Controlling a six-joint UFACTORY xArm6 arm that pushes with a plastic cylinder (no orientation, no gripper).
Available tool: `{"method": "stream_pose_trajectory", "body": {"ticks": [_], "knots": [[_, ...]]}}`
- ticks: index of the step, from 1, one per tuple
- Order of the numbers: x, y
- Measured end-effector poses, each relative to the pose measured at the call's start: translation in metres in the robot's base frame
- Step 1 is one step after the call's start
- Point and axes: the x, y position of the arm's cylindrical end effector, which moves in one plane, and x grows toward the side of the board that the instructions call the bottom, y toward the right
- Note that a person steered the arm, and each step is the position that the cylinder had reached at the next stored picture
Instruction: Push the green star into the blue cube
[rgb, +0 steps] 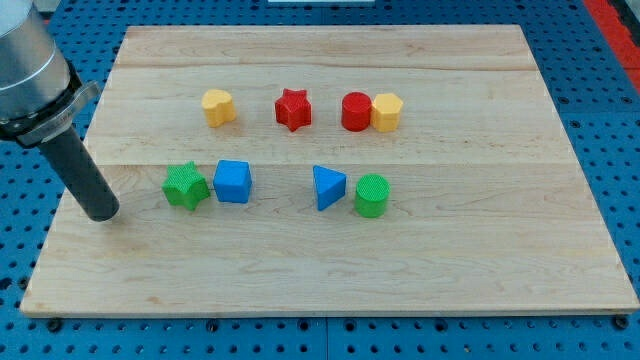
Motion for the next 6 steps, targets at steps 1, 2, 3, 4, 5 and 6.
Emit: {"method": "stream_pose_trajectory", "body": {"ticks": [1,2,3,4,5,6], "knots": [[-0.002,0.0],[-0.013,0.021],[-0.018,0.035],[-0.019,0.035],[-0.025,0.036],[-0.026,0.039]]}}
